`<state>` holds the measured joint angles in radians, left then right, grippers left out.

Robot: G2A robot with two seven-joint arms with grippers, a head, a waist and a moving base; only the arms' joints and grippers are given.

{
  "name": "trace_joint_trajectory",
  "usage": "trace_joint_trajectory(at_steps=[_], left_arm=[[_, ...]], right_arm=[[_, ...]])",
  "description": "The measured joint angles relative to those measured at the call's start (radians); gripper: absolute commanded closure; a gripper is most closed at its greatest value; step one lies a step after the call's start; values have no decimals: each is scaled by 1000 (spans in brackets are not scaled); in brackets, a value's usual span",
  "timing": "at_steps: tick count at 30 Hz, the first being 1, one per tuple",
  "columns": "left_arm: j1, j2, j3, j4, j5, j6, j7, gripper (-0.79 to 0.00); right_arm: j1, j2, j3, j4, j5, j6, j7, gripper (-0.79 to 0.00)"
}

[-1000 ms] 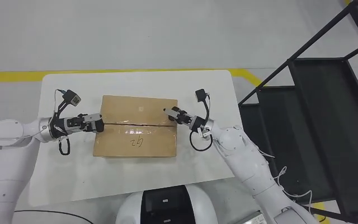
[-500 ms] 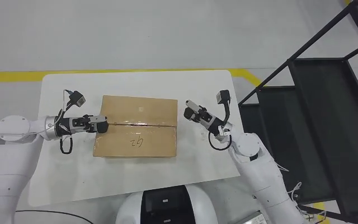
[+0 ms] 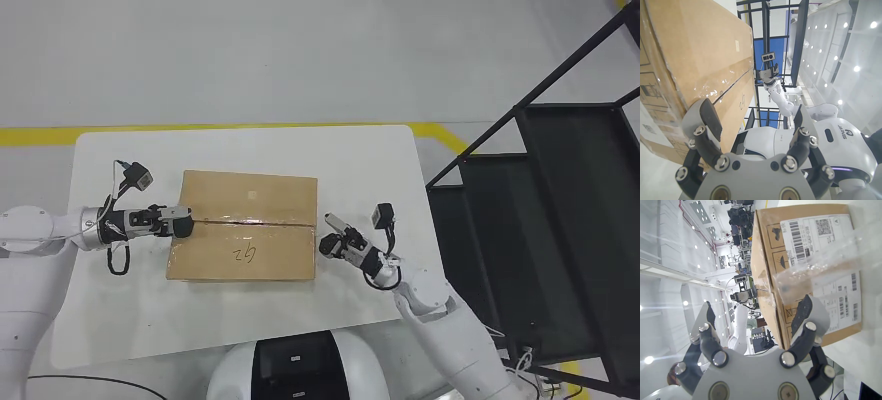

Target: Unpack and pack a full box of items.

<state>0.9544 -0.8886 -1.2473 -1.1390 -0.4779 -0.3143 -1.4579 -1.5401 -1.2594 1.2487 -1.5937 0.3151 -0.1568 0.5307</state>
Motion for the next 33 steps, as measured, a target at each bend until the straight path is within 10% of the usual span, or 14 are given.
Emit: trace_joint_trajectory(at_steps=[21, 22, 23, 33], left_arm=[[0, 0, 0, 0, 0, 0, 0, -785], [0, 0, 0, 0, 0, 0, 0, -785], [0, 0, 0, 0, 0, 0, 0, -785], [0, 0, 0, 0, 0, 0, 0, -785]], right_arm=[[117, -44, -46, 310, 155, -103, -281, -785], [122, -46, -45, 325, 163, -118, -285, -625], [125, -48, -45, 334, 168, -128, -284, 0], [145, -59, -48, 388, 202, -227, -257, 0]])
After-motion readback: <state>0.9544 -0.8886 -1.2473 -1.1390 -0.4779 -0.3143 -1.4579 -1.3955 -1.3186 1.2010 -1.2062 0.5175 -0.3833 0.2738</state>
